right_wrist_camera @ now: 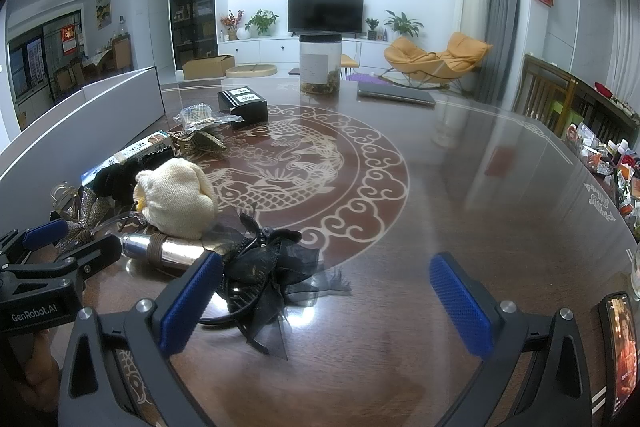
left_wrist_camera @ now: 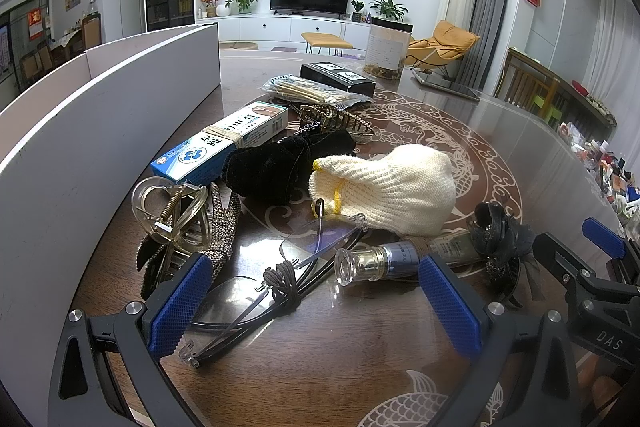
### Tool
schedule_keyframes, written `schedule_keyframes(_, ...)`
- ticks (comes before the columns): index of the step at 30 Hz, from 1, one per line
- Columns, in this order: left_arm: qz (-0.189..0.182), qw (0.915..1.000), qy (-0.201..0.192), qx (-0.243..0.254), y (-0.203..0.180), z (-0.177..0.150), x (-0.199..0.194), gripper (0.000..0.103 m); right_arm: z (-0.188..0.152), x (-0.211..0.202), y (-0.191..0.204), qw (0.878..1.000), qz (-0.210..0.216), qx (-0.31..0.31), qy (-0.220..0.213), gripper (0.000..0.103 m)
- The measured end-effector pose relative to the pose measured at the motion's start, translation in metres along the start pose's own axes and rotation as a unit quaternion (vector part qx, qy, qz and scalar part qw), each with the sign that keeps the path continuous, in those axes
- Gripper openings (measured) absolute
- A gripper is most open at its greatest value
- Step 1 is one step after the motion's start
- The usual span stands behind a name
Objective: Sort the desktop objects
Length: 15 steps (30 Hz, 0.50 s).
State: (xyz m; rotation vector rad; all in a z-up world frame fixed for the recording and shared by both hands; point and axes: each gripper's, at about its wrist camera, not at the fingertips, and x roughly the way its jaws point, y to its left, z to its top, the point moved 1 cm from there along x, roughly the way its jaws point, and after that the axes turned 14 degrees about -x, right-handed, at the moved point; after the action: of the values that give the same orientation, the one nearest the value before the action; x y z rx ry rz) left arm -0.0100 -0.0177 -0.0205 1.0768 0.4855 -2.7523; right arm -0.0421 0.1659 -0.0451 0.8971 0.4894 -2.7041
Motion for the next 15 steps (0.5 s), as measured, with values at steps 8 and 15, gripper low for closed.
schedule_keyframes(8, 0.000, 1.0000, 0.000, 0.000, 0.000, 0.000, 0.000, 0.103, 0.000, 0.002, -0.003, 1.000, 0.001, 0.003, 0.006, 0.103)
schedule_keyframes(15, 0.000, 1.0000, 0.000, -0.001, 0.000, 0.000, 0.000, 0.103, -0.001, 0.020, -0.009, 0.998, 0.010, 0.019, 0.055, 0.103)
